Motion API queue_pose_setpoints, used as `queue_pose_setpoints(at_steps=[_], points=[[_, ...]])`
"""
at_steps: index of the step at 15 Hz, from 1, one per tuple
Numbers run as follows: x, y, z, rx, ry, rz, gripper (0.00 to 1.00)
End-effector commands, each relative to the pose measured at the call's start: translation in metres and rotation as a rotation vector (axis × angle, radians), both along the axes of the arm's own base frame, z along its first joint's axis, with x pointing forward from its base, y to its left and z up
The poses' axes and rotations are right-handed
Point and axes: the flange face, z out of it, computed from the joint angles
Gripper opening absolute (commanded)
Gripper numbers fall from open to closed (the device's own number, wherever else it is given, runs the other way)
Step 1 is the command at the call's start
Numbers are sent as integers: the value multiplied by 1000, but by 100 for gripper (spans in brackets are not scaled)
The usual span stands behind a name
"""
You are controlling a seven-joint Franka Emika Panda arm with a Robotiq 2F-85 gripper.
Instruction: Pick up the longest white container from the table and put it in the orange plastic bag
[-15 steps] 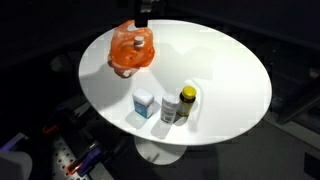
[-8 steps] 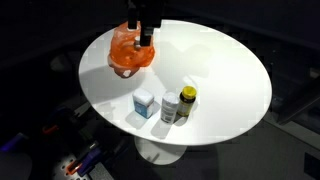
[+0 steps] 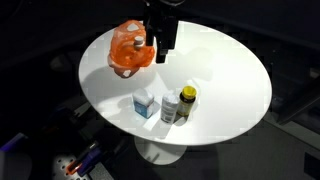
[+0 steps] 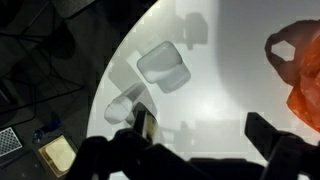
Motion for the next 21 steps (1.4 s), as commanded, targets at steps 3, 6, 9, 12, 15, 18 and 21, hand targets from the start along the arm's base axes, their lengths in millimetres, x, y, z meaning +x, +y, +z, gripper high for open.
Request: queue_pose_setpoints(at_steps=[3, 6, 9, 12, 15, 18, 21], points=[[0, -27, -20, -83, 15, -121, 100], [-2, -38, -33, -98, 43, -176, 100], [-4, -48, -45, -106, 52, -229, 100], [-2, -57, -56, -125, 30, -262, 100], [0, -63, -65, -141, 18, -289, 100], [-4, -65, -73, -150, 29, -313, 100], [-9, -65, -79, -176, 48, -342, 100]])
